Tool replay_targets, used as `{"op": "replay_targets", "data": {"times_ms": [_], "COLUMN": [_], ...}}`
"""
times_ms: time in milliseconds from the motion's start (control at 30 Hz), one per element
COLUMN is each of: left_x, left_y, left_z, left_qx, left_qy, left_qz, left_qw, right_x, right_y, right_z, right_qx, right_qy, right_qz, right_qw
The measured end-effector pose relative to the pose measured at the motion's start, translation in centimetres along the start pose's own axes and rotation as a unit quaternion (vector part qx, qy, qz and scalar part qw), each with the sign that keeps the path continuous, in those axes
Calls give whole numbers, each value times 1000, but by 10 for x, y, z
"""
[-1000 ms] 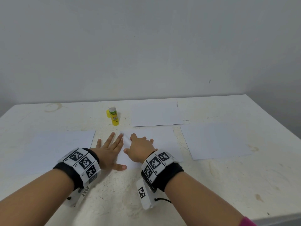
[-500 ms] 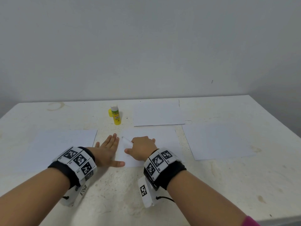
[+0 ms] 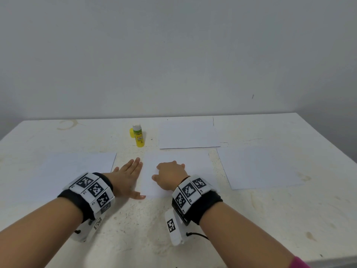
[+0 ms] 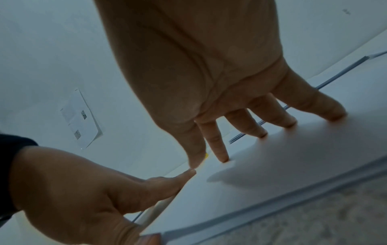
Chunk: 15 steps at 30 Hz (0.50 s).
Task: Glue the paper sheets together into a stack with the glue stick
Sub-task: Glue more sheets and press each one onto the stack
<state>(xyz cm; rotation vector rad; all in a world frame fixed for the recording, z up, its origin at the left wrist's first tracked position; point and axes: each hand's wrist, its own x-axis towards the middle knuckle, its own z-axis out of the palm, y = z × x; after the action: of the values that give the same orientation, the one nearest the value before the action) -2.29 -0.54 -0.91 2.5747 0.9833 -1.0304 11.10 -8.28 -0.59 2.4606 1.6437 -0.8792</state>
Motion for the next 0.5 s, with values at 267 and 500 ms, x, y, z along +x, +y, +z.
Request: {"op": "replay_targets", "data": {"times_ms": [267,500], "left_x": [-3,6], "left_y": [-10,-1], "left_z": [-15,-13], "left_qx": [-57,-100], "left_qy": [17,118], "left_qz": [21,47], "left_qw": [998,987], "right_x": [-18,-23], "right_y": [0,-2], "right_z": [-8,-10], "right_qx": [1,-1], "right_qy": [5,10], "right_qz": [-10,-10], "right_qw": [1000,1000]}}
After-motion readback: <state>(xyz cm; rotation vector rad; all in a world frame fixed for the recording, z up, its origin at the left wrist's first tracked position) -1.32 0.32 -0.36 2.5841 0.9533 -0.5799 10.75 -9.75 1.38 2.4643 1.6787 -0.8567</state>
